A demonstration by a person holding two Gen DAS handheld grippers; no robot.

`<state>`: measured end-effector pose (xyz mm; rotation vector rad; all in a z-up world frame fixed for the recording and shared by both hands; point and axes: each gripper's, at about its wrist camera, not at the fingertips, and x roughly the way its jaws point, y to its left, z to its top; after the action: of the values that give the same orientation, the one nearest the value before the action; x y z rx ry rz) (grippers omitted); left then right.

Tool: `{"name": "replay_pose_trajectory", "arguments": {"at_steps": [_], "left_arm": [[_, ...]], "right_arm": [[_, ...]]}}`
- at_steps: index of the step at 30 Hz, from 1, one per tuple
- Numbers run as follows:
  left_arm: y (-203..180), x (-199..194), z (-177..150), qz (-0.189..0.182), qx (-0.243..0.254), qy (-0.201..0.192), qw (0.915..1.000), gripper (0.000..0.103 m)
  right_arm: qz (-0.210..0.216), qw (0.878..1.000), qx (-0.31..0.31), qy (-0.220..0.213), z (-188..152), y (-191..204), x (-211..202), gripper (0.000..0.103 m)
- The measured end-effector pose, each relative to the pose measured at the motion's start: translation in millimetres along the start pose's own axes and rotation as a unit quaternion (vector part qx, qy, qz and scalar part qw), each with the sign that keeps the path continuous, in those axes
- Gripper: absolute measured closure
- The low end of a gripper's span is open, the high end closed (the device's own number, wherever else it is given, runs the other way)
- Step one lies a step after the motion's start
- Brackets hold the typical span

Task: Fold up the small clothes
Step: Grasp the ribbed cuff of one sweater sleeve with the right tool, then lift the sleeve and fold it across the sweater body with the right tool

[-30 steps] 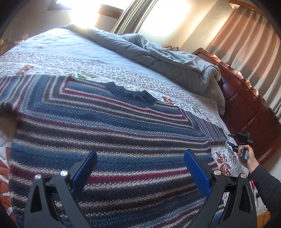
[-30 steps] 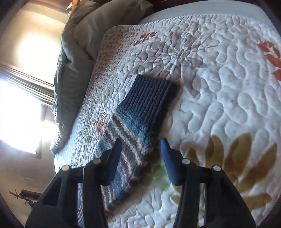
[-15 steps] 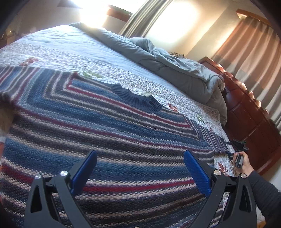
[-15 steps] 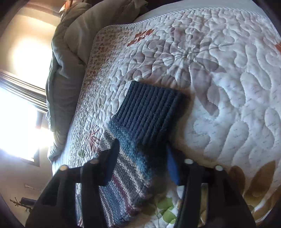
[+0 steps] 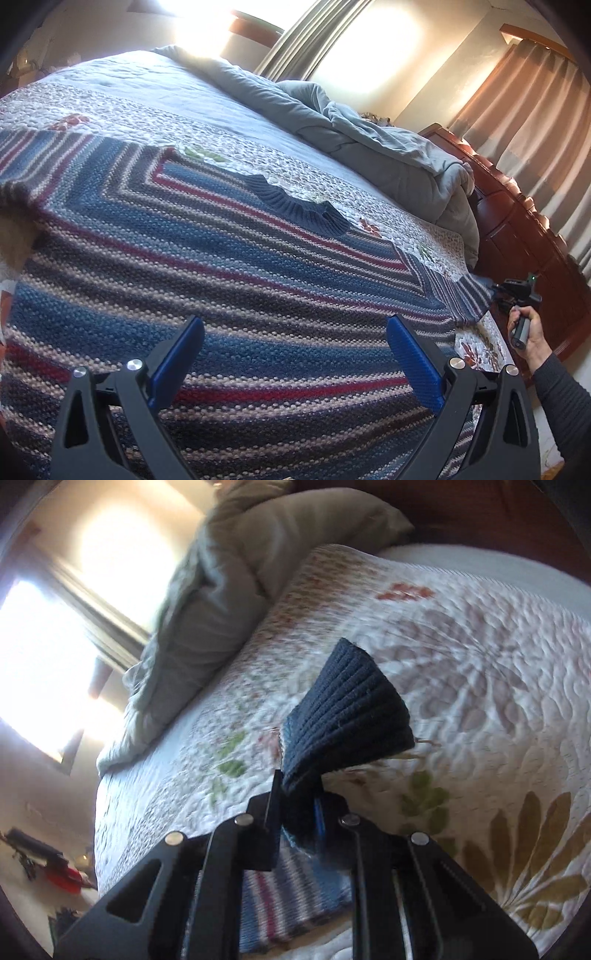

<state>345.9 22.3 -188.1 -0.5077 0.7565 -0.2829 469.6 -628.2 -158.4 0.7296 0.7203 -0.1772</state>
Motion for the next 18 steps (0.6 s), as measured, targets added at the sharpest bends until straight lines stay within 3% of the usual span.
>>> {"name": "replay_pose_trajectory", "arguments": {"at_steps": [8,18], "left_arm": [[8.0,-12.7,7.6,-0.017,-0.014,-0.012,0.9997,0.004],[24.0,-33.6,29.1,-0.028,-0.022,-0.033,0.9988,0.004]], "right_arm": [[0.015,0.991,-0.129,-0.022,-35.8,134.6,-32.5,0.09],[0.025,0.966,-0.256,-0.012,-117.8,281.3,-39.4,0.09]]}}
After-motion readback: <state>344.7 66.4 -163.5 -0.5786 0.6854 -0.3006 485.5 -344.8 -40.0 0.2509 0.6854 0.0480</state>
